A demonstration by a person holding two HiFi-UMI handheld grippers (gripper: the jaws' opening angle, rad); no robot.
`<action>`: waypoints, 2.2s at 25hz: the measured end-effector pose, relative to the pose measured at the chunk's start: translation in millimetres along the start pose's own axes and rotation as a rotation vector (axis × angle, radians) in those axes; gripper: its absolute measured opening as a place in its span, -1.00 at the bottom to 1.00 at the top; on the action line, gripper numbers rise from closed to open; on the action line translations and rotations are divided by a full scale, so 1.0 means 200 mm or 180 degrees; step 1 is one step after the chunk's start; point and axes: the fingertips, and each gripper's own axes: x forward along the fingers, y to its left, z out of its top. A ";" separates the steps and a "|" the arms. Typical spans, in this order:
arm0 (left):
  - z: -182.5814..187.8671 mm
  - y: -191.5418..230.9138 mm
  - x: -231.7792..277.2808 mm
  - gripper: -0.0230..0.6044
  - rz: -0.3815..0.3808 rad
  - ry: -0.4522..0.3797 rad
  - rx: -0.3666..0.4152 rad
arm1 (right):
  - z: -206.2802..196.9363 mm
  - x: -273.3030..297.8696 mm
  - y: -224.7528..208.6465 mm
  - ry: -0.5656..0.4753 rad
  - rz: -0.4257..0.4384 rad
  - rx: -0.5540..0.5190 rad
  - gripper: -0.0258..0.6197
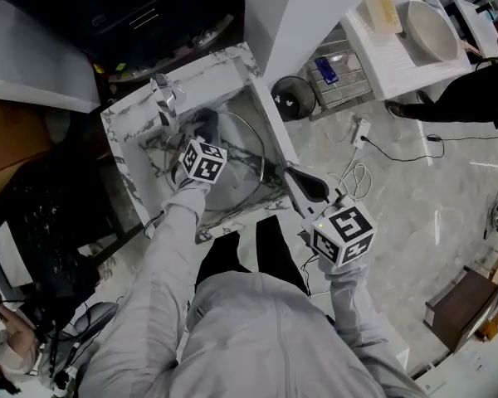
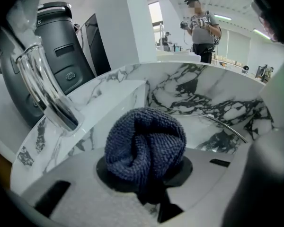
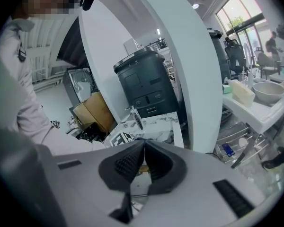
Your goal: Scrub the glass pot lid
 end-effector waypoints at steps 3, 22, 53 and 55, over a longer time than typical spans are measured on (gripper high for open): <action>0.04 -0.06 0.02 -0.65 -0.0101 -0.0039 0.0018 | -0.02 -0.01 -0.02 0.0023 -0.0087 -0.0034 -0.83; 0.10 -0.67 -0.01 -0.65 -0.1240 -0.0126 0.0212 | -0.06 -0.09 -0.02 -0.0011 -0.0284 0.0010 -0.83; -0.36 -1.01 -0.52 -0.65 -0.3275 0.0409 0.1123 | -0.13 -0.19 0.28 -0.0159 -0.0387 0.0057 -0.83; -0.41 -0.99 -0.55 -0.66 -0.3346 0.0544 0.1240 | -0.13 -0.19 0.30 -0.0178 -0.0384 0.0055 -0.83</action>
